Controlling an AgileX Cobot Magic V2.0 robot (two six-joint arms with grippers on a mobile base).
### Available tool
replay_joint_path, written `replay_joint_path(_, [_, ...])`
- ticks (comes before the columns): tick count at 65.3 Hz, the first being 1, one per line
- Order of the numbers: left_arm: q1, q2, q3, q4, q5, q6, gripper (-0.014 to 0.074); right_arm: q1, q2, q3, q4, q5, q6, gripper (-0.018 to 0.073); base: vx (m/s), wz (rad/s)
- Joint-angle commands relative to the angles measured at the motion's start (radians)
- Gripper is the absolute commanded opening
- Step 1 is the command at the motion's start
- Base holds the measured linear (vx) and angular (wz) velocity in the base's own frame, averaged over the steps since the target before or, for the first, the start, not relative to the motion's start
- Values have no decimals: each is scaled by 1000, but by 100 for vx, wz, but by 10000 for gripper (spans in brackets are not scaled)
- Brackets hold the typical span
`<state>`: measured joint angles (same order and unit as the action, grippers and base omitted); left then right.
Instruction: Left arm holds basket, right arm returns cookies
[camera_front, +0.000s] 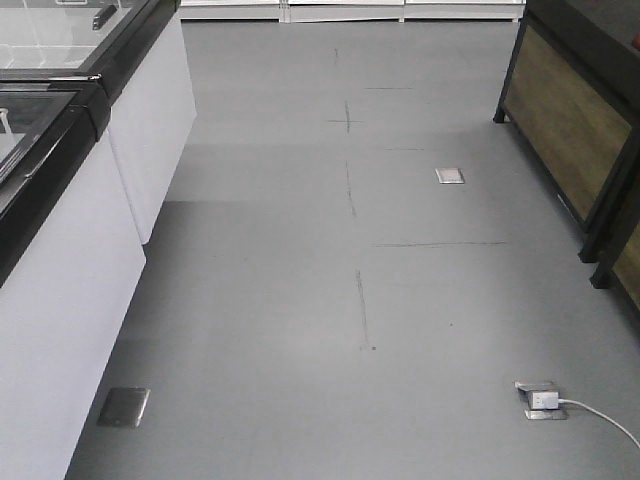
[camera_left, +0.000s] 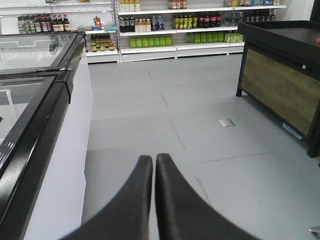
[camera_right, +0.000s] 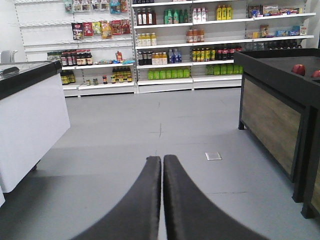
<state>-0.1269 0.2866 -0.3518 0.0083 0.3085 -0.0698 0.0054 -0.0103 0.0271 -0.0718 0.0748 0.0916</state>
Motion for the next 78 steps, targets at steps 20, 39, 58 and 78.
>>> replay_joint_path(20, [0, 17, -53, -8, -42, -7, 265, -5, -12, 4, -9, -75, 0, -8, 0, 0])
replay_joint_path(39, [0, 17, -53, -8, -35, -7, 370, -5, -12, 4, -9, -75, 0, -8, 0, 0])
replay_joint_path(58, [22, 68, -189, 168, -5, -411, 370, -5, -12, 4, -9, -75, 0, -8, 0, 0])
replay_joint_path(78, [74, 274, -386, 654, 315, -842, 370, -5, -12, 4, -9, -75, 0, -8, 0, 0])
